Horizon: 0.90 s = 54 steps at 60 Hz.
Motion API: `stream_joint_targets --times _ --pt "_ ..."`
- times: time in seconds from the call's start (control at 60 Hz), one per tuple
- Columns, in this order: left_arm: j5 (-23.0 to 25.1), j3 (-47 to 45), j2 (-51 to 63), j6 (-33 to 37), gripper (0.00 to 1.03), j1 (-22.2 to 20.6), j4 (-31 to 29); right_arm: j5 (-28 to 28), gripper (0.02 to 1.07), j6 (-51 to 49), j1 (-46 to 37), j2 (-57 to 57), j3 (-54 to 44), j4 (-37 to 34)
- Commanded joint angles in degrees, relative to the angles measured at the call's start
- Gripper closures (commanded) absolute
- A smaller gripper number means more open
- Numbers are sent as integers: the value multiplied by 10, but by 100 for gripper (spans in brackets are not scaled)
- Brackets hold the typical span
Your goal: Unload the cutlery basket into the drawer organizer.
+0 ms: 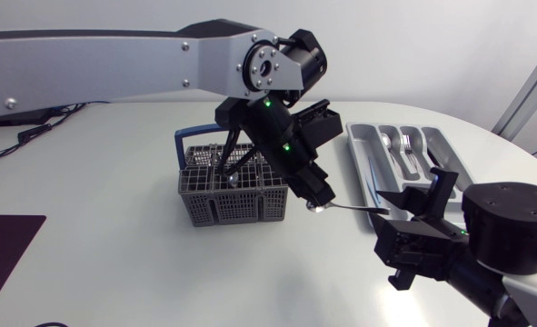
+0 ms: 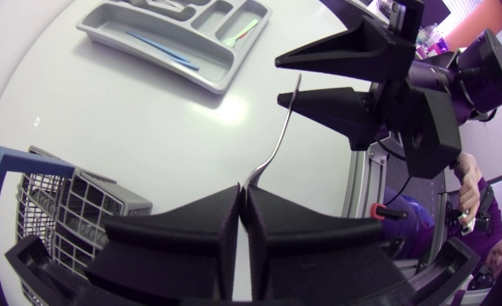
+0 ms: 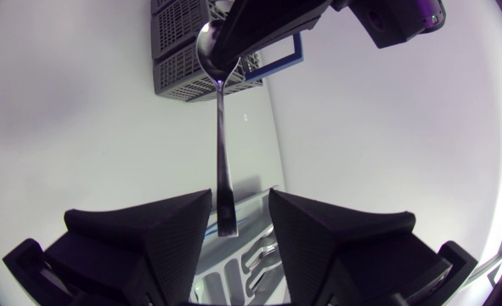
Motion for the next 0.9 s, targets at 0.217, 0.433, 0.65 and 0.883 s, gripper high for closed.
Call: stream_joint_targets --times 0.217,0.433,0.65,0.883 --pt "26 37 26 -16 101 13 -36 13 72 -4 11 12 -5 11" --pt "26 27 26 -11 101 16 -36 25 97 -1 25 19 -3 9" --pt "26 22 26 -11 101 17 -36 26 100 8 26 33 -2 10" --pt "26 23 24 -14 101 20 -36 26 101 12 26 37 1 10"
